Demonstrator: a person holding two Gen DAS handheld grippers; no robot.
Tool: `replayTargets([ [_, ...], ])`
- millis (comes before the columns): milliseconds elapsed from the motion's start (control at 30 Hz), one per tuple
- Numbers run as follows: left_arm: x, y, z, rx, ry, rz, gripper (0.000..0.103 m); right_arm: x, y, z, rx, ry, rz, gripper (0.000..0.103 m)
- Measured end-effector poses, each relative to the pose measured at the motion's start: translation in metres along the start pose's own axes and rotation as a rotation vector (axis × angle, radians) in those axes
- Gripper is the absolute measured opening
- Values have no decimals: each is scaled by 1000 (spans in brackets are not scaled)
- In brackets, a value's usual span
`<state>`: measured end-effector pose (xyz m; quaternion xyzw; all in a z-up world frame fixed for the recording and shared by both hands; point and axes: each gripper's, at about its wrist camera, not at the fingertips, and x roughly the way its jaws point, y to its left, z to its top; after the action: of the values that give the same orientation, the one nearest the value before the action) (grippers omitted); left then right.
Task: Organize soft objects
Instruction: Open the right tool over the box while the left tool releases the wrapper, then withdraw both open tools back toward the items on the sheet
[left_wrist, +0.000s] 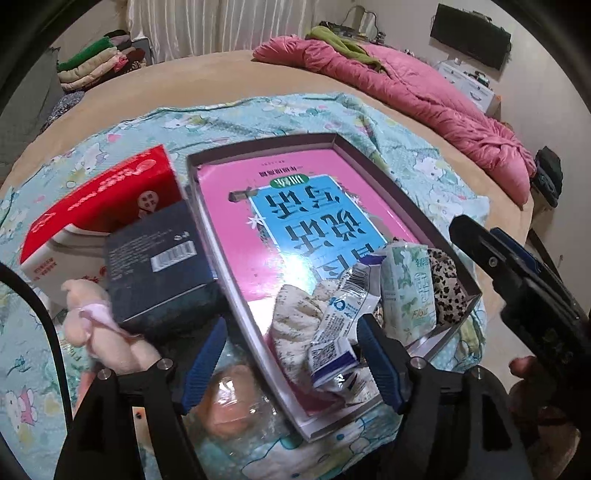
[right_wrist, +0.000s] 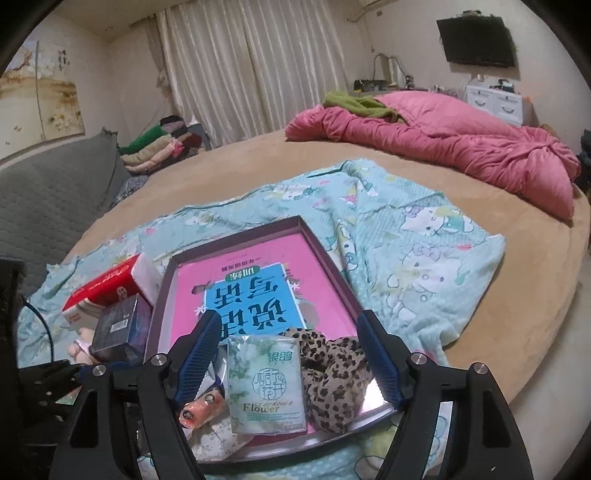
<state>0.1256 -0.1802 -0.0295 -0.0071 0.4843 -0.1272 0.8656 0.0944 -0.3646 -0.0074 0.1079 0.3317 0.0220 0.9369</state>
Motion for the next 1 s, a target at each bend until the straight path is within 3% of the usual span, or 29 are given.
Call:
replayTargets([
  [167, -13, 12, 1, -29, -20, -6, 79, -2, 3, 0, -12, 2, -47, 77],
  [367, -30, 15, 4, -31, -58, -4, 81, -9, 7, 0, -6, 1, -45, 77],
  [633, -49, 22, -1, -23, -76, 11, 84, -24, 22, 8, 24, 2, 28, 78],
  [1000, -85, 44, -13, -54, -121, 32, 85, -52, 67, 17, -69, -37, 101, 78],
])
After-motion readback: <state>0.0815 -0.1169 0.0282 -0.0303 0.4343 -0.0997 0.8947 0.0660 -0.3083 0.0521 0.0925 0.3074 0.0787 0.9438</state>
